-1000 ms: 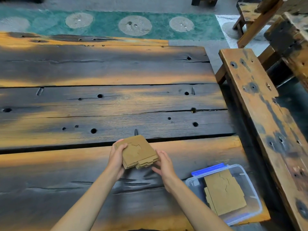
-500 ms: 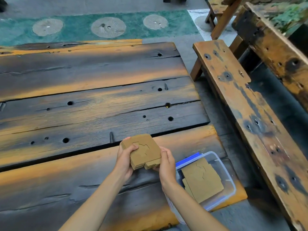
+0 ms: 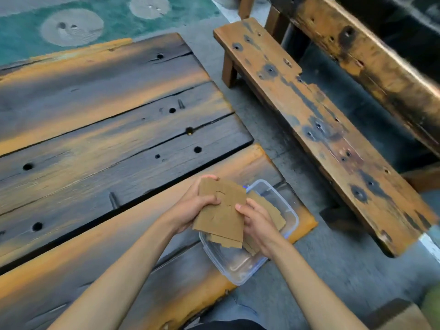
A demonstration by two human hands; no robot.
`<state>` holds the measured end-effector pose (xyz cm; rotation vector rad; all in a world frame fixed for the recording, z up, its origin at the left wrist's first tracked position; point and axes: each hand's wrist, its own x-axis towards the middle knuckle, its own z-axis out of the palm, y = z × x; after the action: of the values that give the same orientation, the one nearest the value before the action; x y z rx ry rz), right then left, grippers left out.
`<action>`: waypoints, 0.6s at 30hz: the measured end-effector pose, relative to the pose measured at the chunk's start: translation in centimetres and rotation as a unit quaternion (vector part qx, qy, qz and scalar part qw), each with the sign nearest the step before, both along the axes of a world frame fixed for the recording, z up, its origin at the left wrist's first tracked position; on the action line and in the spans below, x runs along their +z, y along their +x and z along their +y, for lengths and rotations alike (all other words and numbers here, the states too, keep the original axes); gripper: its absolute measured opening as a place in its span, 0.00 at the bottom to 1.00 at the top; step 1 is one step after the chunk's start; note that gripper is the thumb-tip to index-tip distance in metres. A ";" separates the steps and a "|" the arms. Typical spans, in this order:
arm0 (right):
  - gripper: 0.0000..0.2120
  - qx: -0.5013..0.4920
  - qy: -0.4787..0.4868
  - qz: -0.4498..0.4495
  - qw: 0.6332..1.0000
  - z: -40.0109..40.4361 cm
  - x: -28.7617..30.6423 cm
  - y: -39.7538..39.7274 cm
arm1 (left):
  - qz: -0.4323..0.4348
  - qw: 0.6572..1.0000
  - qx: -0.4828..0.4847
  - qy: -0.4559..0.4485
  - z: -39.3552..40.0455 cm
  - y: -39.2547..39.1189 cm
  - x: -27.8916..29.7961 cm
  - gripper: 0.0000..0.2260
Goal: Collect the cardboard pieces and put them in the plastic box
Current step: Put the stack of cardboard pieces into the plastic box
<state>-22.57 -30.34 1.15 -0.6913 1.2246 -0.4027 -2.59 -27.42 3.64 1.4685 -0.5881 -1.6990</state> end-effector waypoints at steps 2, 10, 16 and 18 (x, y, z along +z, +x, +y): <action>0.26 -0.056 0.007 0.029 0.998 0.2 -0.8 -1.9 | -0.040 0.999 -0.013 0.000 -0.7 -1.7 -0.4 0.25; 0.05 -0.081 -0.026 0.194 0.977 0.8 -0.6 -7.1 | -0.192 0.975 -0.115 -0.019 -1.8 -8.3 -2.7 0.27; 0.21 -0.016 -0.110 0.414 0.904 0.4 0.5 -8.3 | -0.203 0.956 -0.211 -0.022 -4.7 -10.8 -3.9 0.28; 0.27 -0.008 -0.137 0.459 0.878 0.3 0.6 -8.5 | -0.253 0.936 -0.243 -0.032 -5.4 -11.4 -4.9 0.27</action>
<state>-31.03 -30.03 1.71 -1.1880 2.0950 -0.2567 -14.01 -32.80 -1.31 1.8284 -1.3659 -1.6213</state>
